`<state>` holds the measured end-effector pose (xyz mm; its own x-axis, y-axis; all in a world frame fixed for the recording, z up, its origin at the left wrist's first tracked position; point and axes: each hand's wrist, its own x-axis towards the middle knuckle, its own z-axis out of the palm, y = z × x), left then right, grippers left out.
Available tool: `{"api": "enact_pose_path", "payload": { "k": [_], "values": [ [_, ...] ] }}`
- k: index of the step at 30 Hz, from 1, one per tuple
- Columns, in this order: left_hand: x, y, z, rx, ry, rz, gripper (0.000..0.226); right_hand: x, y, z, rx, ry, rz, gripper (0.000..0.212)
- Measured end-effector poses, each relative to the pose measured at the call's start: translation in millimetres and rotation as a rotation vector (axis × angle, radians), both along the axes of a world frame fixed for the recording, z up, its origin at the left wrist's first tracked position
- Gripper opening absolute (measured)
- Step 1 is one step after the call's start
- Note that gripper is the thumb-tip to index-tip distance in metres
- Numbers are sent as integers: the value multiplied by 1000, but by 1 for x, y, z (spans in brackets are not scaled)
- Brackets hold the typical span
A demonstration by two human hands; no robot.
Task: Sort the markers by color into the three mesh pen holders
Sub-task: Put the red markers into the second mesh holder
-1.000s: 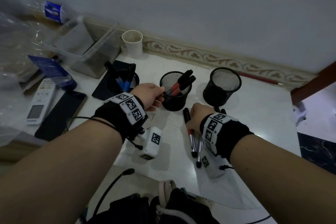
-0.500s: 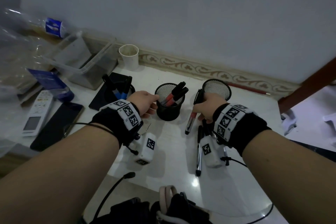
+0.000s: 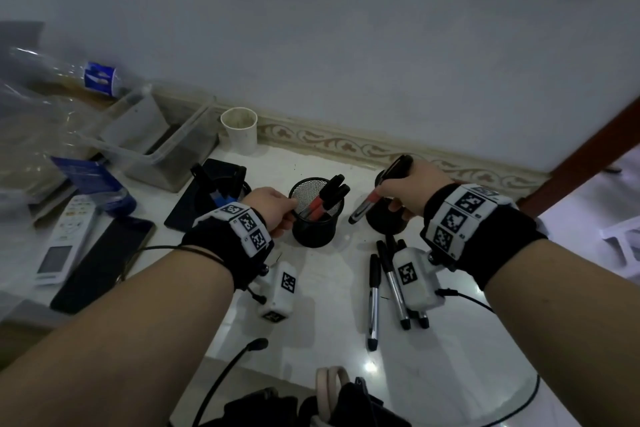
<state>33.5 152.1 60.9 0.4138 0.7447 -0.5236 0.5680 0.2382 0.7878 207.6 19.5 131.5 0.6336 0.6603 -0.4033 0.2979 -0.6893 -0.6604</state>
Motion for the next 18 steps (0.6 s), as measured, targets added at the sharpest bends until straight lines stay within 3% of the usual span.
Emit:
{"api": "enact_pose_path", "payload": {
  "k": [9, 18],
  "values": [
    [-4, -4, 5, -57, -8, 7, 19, 11, 2, 7, 171, 47, -16, 13],
    [-2, 1, 1, -23, 11, -19, 15, 8, -3, 1, 318, 205, -9, 21]
  ]
}}
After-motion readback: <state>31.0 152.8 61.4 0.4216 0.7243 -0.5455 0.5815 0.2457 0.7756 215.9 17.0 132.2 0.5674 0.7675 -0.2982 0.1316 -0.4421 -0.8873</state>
